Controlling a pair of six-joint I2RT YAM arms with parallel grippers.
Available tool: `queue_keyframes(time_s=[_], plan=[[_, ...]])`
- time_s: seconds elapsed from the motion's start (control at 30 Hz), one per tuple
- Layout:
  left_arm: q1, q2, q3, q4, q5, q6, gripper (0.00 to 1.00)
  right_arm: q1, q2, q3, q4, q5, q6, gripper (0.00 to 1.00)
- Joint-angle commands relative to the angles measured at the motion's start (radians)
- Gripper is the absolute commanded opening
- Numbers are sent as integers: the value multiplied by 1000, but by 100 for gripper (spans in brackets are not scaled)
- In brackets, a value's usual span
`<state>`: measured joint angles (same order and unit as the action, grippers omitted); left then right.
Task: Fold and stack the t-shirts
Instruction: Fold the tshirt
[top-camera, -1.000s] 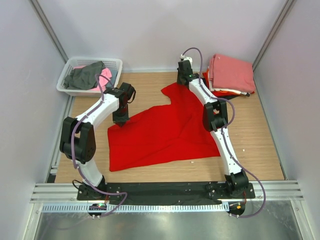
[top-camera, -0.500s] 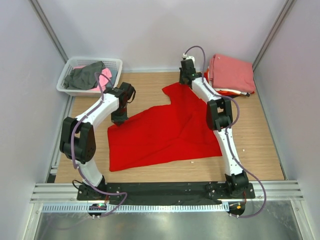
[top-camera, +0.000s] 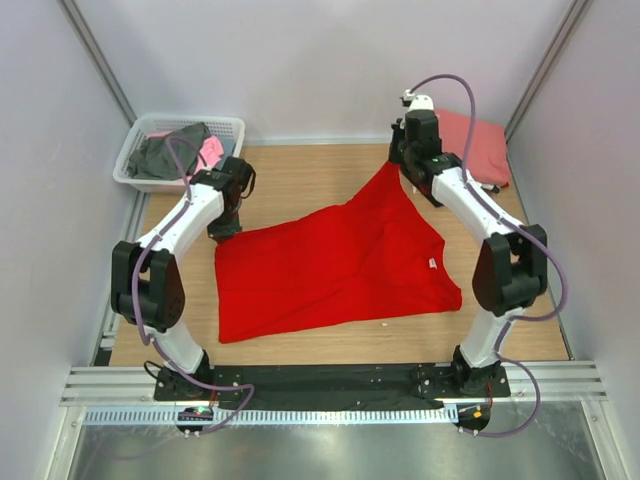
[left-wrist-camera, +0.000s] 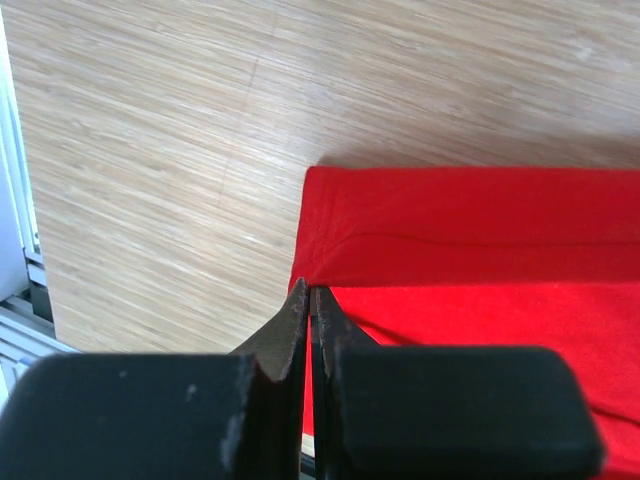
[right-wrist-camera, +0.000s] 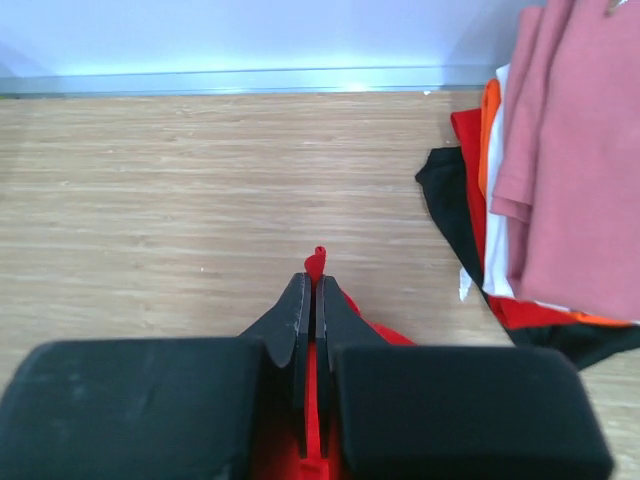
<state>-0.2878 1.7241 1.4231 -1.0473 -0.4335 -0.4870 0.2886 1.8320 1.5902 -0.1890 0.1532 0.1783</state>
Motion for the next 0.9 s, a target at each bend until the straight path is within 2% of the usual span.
queue_keyframes(time_s=[0.0, 0.33, 0.53, 0.87], plan=[[-1, -64, 8, 4, -53, -7, 0, 0, -120, -129, 69, -23, -31, 1], [7, -127, -75, 16, -62, -24, 0, 0, -439, -430, 74, -1, -16, 1], [7, -167, -130, 29, -48, -25, 0, 0, -609, -521, 37, 11, -5, 1], [7, -207, -196, 58, -36, -15, 0, 0, -796, -650, -55, -20, 58, 1]])
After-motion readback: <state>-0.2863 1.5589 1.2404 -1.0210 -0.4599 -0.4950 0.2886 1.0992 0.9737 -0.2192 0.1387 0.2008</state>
